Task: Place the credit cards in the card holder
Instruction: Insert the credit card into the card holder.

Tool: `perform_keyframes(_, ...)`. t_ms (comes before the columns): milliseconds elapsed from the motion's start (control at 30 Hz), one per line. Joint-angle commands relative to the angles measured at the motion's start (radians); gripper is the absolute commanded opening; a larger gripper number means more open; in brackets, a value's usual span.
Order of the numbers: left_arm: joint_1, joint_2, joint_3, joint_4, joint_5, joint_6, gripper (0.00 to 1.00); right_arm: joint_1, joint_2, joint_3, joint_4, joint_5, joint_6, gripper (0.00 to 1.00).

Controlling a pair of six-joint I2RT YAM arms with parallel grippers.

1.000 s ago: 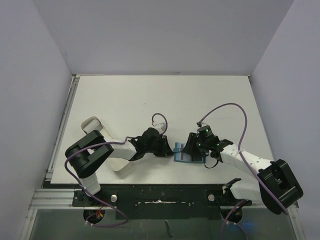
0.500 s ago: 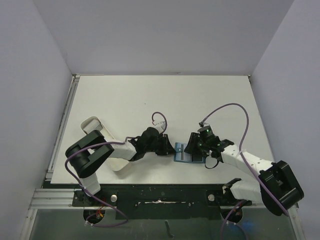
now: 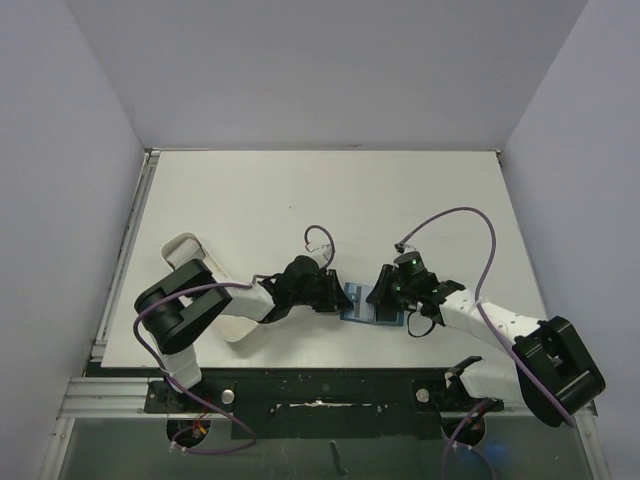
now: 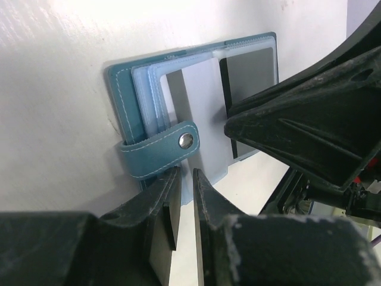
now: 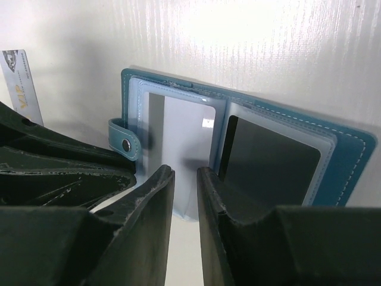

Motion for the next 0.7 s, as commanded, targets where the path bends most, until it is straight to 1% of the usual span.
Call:
perform_keyframes(0,-0.020,-0.002,-0.011,0.079,-0.006,-0.022,0.14,0.008,-0.012,-0.020,0.070,-0.009,0.014,0.24)
perform_keyframes(133,-0.022,-0.013,-0.029,0.099,-0.017,-0.043,0.14,0.007,-0.026,-0.025,0.056,0.009,0.010,0.24)
perform_keyframes(200,-0.022,-0.025,-0.029,0.089,-0.034,-0.043,0.17,0.007,-0.048,-0.027,0.044,0.018,0.011,0.25)
perform_keyframes(333,-0.022,-0.051,-0.029,0.057,-0.058,-0.035,0.24,0.007,-0.077,-0.033,0.031,0.018,0.014,0.31)
perform_keyframes(567,-0.022,-0.053,-0.028,0.093,-0.061,-0.040,0.30,0.008,-0.049,-0.036,0.042,0.018,0.012,0.29)
perform_keyframes(667,-0.022,-0.032,-0.029,0.131,-0.050,-0.050,0.32,0.008,-0.052,-0.045,0.052,0.020,0.021,0.31)
